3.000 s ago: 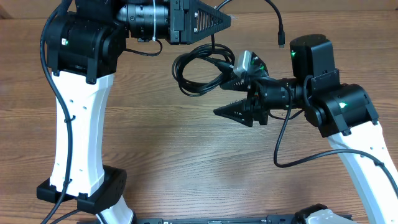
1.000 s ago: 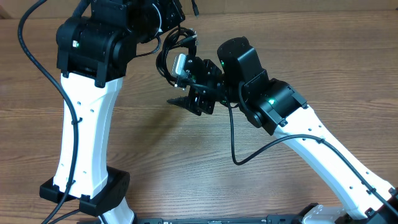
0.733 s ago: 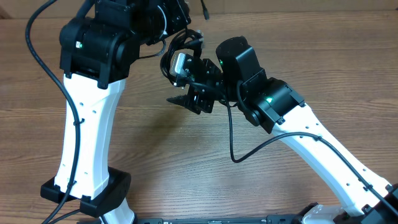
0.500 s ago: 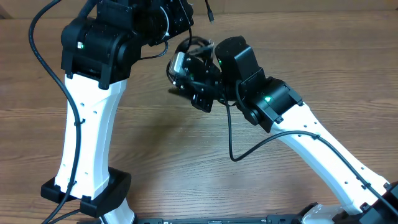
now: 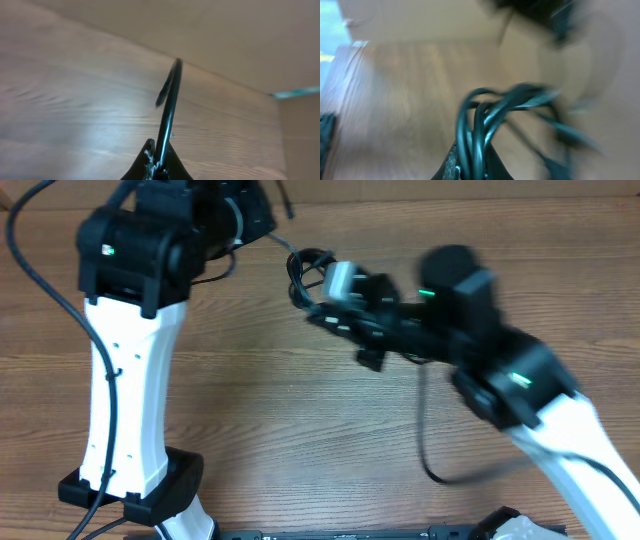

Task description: Untangle cables

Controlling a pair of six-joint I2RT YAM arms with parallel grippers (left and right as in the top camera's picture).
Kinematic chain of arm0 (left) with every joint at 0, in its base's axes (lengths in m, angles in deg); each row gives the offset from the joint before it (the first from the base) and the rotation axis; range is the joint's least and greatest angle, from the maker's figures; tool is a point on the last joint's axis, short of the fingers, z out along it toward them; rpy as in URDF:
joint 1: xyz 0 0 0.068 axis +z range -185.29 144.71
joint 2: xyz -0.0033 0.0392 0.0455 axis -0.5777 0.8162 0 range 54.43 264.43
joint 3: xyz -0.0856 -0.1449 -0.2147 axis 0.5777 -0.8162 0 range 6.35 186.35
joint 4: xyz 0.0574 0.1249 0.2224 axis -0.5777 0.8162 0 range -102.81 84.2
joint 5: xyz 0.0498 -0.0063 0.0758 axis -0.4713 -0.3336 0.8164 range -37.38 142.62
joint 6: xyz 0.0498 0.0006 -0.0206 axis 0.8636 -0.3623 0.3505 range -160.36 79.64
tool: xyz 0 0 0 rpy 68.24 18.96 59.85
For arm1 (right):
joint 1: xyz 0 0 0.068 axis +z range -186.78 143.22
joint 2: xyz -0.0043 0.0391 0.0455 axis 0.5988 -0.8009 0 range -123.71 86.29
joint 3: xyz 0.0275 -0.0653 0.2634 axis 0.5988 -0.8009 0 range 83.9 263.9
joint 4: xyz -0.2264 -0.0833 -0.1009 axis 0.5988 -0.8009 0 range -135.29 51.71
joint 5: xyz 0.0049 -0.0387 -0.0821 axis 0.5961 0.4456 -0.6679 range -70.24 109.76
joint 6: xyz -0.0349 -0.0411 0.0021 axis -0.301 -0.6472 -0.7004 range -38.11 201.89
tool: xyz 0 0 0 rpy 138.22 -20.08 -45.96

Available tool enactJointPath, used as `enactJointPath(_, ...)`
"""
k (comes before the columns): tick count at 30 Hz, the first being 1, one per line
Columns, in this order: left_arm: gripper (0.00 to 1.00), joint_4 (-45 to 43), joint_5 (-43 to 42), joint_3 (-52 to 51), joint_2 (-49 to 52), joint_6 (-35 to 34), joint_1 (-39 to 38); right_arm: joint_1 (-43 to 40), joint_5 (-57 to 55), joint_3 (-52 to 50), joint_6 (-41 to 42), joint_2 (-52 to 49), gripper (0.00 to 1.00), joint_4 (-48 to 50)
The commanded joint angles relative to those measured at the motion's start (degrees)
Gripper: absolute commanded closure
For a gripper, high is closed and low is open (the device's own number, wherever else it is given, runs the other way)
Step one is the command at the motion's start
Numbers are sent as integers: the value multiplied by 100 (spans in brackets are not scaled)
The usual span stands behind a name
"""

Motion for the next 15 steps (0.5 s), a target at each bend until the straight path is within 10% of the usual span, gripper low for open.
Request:
enactJointPath(1,96,315,315,17,-179,245,527,-352,-11,160,20,774,96,-164)
enactJointPath(3,90,452,125,17,-179,249,640,-474,-13,160,20,946,96,-232)
enactJointPath(6,41,448,-474,17,-179,745,656,-568,-15,160,31,1005,96,-326)
enactJointPath(15,28,745,-1143,17,-179,1847,544,-570,-96,157,46,715,96,-654)
